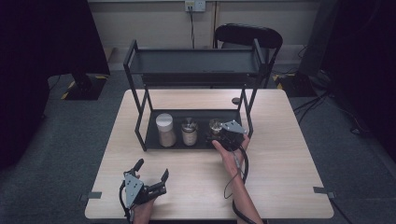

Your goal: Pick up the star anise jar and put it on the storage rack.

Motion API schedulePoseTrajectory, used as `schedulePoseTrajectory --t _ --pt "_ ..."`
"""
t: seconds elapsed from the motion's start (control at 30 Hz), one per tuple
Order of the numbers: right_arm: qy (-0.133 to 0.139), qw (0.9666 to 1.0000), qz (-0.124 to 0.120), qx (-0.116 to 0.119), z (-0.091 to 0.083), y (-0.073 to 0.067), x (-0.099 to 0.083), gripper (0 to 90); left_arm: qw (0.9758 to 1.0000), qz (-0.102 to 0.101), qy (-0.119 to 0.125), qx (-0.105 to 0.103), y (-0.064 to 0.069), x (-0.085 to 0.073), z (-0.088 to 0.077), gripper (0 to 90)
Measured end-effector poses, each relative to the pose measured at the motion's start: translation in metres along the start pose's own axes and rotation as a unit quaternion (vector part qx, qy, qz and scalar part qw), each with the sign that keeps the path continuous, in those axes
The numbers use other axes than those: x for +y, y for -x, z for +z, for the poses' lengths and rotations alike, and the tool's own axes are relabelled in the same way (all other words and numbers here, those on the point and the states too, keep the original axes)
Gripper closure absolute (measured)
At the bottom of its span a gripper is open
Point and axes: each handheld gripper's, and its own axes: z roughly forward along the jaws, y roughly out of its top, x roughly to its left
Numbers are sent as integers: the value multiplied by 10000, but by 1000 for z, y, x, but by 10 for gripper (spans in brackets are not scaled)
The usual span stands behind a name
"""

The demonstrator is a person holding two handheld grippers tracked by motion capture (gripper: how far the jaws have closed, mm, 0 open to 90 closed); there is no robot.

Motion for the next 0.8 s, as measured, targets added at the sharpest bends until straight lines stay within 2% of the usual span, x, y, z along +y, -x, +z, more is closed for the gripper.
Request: schedulePoseTrajectory --t 0.27,0.8 --pt "215 9997 2 65 -6 -1 -4 0 10000 0 2 1 0 0 0 21" --pt "379 9992 72 54 -15 -3 -3 1 10000 11 -4 3 0 0 0 22"
